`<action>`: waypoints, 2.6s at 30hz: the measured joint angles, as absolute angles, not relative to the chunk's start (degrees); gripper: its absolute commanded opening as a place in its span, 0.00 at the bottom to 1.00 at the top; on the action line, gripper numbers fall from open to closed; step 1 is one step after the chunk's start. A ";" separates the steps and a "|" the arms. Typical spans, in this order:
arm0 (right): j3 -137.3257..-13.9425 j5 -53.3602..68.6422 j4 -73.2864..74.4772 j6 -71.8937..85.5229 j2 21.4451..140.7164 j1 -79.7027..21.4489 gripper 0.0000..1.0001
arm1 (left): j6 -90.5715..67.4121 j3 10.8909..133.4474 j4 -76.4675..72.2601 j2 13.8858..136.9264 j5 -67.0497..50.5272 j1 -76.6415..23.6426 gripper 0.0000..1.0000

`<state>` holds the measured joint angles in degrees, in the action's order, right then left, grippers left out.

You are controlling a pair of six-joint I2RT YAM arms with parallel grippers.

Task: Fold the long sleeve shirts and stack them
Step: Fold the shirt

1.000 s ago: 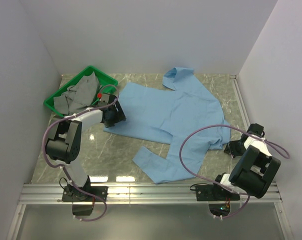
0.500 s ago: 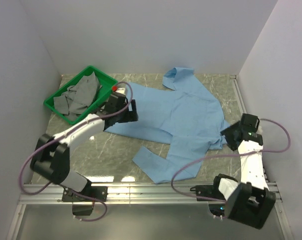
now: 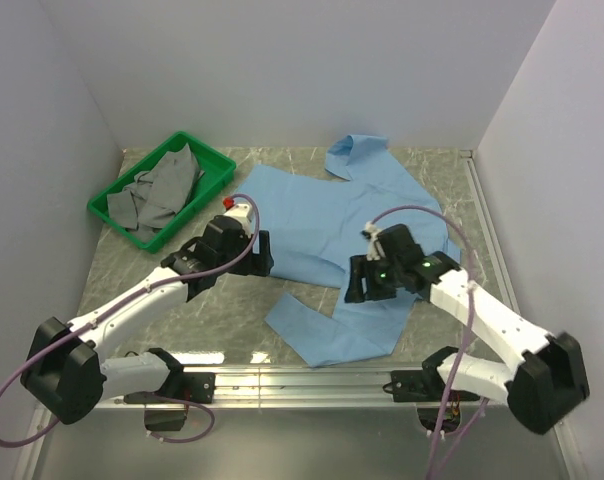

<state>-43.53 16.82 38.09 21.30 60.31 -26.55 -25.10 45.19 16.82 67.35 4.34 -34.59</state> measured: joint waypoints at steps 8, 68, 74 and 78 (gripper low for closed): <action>-47.66 19.20 33.06 17.23 76.53 -40.91 0.66 | -24.64 44.21 17.06 67.20 3.31 -34.59 0.88; -71.70 18.15 46.39 -20.21 71.66 -48.95 0.00 | 18.02 53.19 18.81 59.20 -32.34 -34.54 0.90; -71.70 18.04 47.40 -24.32 70.02 -49.80 0.00 | 20.95 57.19 19.70 60.49 -34.74 -34.54 0.90; -71.70 17.72 48.05 -26.46 69.87 -51.03 0.00 | 23.07 59.53 20.56 62.13 -35.99 -34.54 0.91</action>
